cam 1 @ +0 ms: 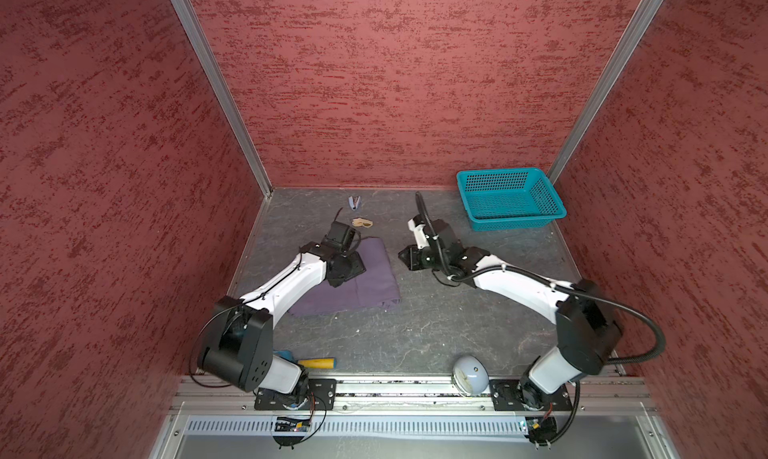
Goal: Fold and stack the trousers
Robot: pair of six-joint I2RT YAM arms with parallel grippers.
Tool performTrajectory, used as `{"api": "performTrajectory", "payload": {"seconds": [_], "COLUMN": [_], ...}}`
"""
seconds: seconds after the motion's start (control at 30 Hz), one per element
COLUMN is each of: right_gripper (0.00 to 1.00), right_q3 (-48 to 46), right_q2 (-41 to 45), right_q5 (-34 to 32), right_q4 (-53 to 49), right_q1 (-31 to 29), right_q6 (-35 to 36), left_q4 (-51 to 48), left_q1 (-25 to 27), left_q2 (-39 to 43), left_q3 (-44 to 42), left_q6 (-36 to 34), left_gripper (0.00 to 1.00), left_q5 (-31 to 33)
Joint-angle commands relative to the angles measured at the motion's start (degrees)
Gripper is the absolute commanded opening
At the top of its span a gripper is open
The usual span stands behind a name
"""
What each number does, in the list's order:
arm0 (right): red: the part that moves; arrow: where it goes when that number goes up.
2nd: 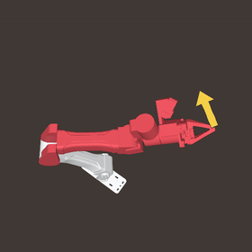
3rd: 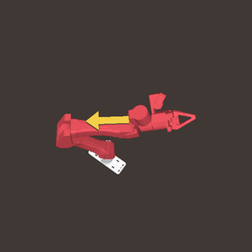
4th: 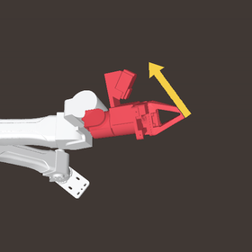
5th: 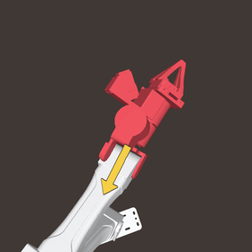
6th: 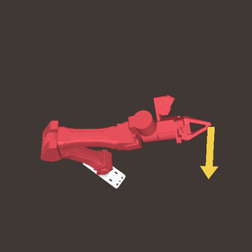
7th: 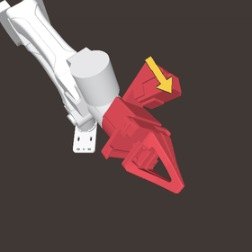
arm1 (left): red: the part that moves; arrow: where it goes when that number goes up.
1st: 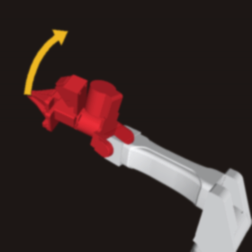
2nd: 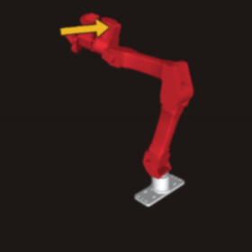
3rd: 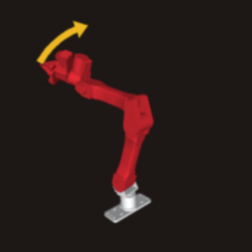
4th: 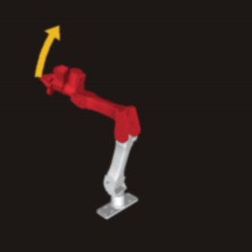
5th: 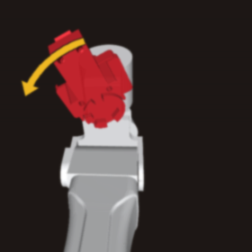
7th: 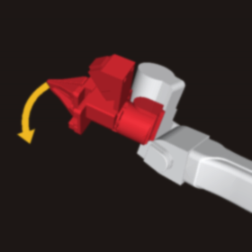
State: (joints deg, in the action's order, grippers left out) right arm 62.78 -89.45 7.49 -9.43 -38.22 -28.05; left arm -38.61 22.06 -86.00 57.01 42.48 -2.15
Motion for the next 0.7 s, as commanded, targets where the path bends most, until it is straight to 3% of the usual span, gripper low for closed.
{"api": "performTrajectory", "payload": {"seconds": [0.0, 0.13, 0.27, 0.67], "right_gripper": [0.32, 0.36, 0.37, 0.38], "right_q3": [-5.65, -10.35, -12.47, -13.44], "right_q2": [5.73, 12.72, 15.67, 14.78], "right_q5": [-10.10, -12.94, -14.25, -12.65], "right_q4": [-0.66, -1.75, -3.74, -3.01], "right_q1": [4.16, 7.30, 9.48, 13.27], "right_q6": [-0.79, -0.97, -1.32, -3.57], "left_q4": [0.50, 2.68, 4.41, -0.69], "left_q1": [2.18, 0.12, -7.16, -24.88], "left_q2": [-4.62, -7.66, -8.46, -7.83], "left_q3": [-1.03, -3.47, -5.93, -3.36], "left_q6": [3.39, 4.55, 2.95, -3.29], "left_gripper": [0.72, 0.76, 0.76, 0.76], "left_q5": [-0.98, -1.30, -1.54, 2.15]}}
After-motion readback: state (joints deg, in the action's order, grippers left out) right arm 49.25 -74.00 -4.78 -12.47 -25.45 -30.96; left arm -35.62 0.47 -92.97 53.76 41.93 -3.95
